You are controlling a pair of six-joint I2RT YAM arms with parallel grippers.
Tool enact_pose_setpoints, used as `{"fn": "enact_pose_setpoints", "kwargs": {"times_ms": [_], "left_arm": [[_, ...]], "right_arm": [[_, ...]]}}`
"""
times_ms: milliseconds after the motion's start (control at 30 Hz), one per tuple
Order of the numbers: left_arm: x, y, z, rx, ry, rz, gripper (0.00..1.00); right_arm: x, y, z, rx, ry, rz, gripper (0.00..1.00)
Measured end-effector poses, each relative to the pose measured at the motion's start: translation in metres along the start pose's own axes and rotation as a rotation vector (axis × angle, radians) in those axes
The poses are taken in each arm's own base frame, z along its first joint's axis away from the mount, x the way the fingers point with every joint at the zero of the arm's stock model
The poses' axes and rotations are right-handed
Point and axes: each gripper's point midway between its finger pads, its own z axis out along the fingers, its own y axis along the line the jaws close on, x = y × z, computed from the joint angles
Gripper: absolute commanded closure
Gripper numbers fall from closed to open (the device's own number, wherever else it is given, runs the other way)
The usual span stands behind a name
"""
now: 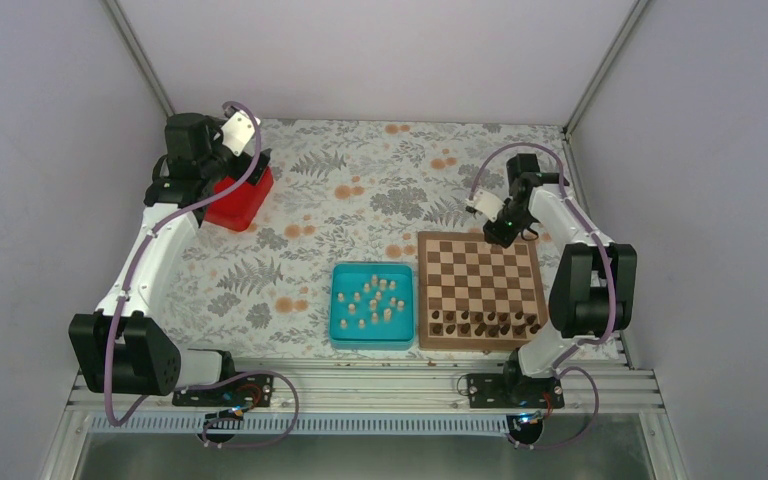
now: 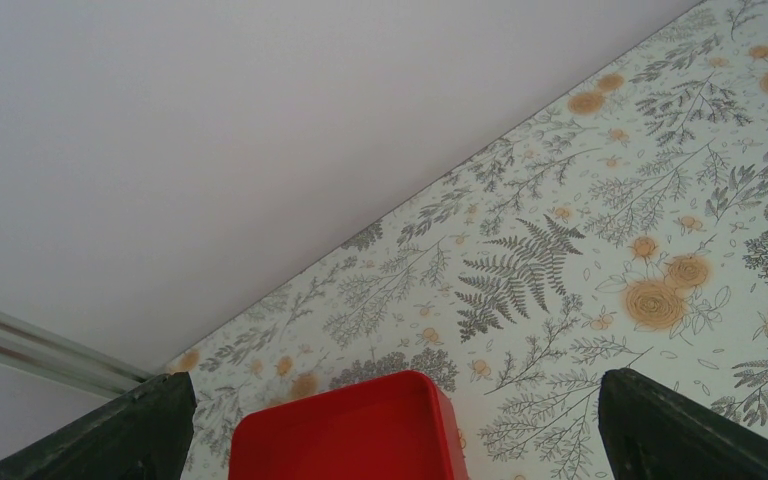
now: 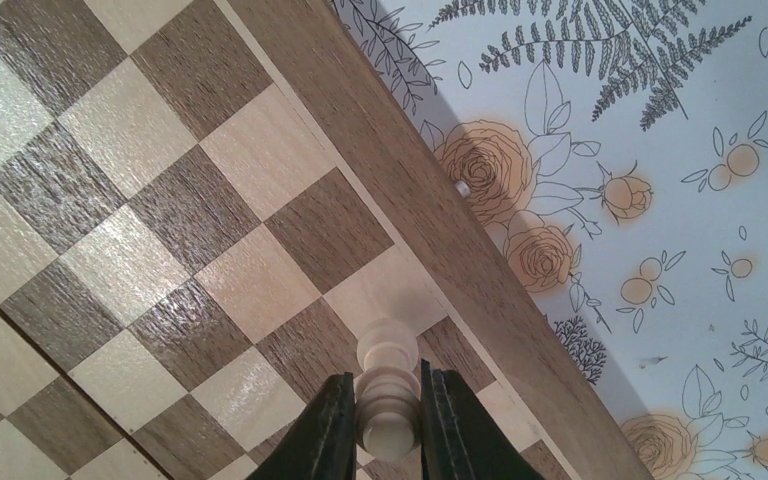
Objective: Set up the chess pieces on the board
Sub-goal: Place the chess piece on the chessboard.
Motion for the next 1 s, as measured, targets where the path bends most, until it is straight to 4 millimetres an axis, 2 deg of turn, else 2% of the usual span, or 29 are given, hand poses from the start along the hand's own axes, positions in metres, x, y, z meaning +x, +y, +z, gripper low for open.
{"fn": "enact_pose_setpoints", "kwargs": {"times_ms": [433, 867, 933, 1000], "left_arm": [[0.0, 0.0, 0.0, 0.0, 0.0, 0.0, 0.0], [0.0, 0.0, 0.0, 0.0, -0.001, 0.0, 0.0], [0.0, 0.0, 0.0, 0.002, -0.001, 0.0, 0.0], [0.0, -0.001, 0.0, 0.004, -0.002, 0.0, 0.0]], "right_arm": [[0.002, 0.005, 0.015, -0.023, -0.012, 0.002, 0.96], [-0.003, 0.002, 0.016, -0.009, -0.035, -0.003, 0.96], [-0.003, 0.002, 0.016, -0.009, -0.035, -0.003, 0.89], [-0.003, 0.002, 0.016, -0.009, -0.034, -0.003, 0.78]]}}
